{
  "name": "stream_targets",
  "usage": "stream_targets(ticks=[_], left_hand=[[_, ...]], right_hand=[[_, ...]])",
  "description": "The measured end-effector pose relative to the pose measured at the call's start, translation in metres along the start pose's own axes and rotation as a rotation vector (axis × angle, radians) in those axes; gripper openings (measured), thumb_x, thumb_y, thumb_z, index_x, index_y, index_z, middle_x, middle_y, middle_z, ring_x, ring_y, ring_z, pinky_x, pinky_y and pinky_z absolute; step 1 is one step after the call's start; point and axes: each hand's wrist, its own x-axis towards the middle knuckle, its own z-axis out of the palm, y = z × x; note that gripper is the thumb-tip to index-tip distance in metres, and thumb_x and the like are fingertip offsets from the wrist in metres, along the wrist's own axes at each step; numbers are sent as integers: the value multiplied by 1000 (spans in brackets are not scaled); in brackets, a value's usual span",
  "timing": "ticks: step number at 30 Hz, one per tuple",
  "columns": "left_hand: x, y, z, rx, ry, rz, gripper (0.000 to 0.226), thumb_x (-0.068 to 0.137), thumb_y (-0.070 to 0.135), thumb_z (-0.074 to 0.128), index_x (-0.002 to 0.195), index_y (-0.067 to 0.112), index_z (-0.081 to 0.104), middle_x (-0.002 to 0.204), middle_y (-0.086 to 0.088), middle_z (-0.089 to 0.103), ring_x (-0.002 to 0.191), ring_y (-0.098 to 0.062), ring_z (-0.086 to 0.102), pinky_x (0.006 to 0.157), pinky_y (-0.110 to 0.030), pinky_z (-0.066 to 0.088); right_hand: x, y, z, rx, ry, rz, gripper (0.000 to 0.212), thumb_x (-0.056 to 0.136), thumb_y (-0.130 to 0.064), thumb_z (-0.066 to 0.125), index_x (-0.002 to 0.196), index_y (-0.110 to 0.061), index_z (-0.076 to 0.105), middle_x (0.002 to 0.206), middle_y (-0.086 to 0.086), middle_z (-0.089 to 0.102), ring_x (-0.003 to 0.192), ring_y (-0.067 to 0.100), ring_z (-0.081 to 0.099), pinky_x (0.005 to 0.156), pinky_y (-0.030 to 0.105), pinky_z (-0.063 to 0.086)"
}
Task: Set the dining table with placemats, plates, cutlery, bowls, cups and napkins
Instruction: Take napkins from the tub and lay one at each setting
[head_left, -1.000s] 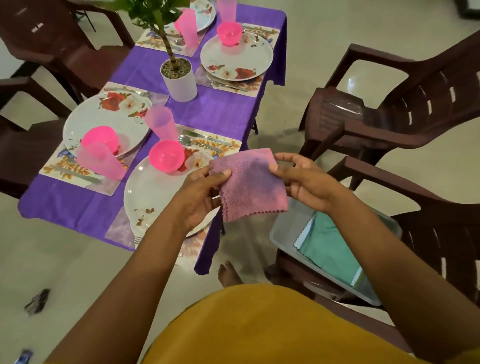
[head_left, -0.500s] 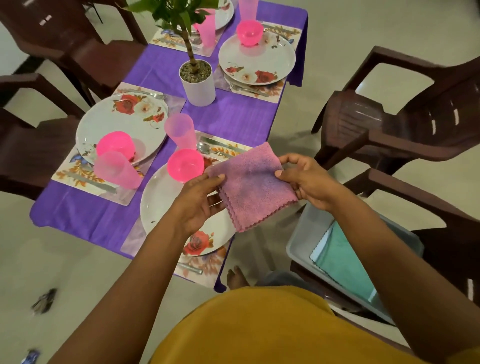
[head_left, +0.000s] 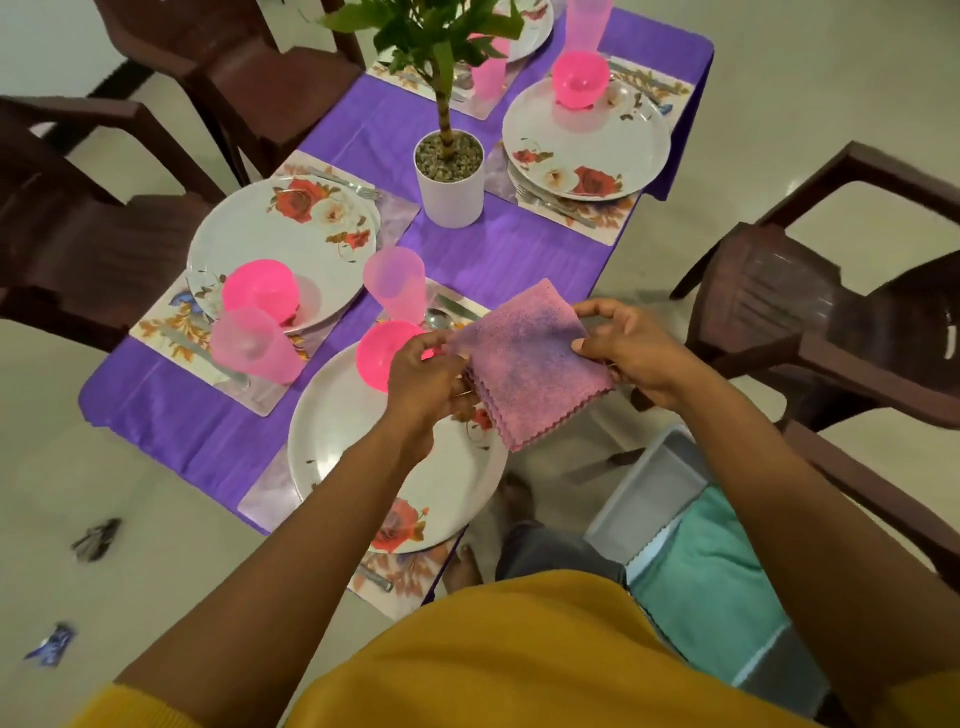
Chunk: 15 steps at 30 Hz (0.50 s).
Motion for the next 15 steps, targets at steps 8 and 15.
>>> stream_targets(ticks=[8,15], left_hand=[[51,3,46,97,168,167,32,85,15,67,109,33,77,114,-1,77,103,-29,75,86,-53,63],[86,1,69,-90,219,-50,54,78,36,86,125,17,68,100,-4,77,82,-17,74,82,-41,65]], right_hand=[[82,-23,-35,-160,-72,-95,59,95,11,58,141,-24,50,107,9,69,87,15,67,64,27,52],[155,-40,-60,-499,-129,-191,46,89,13,59,126,-13,67,109,6,73,72,-3,64,55,15,49]])
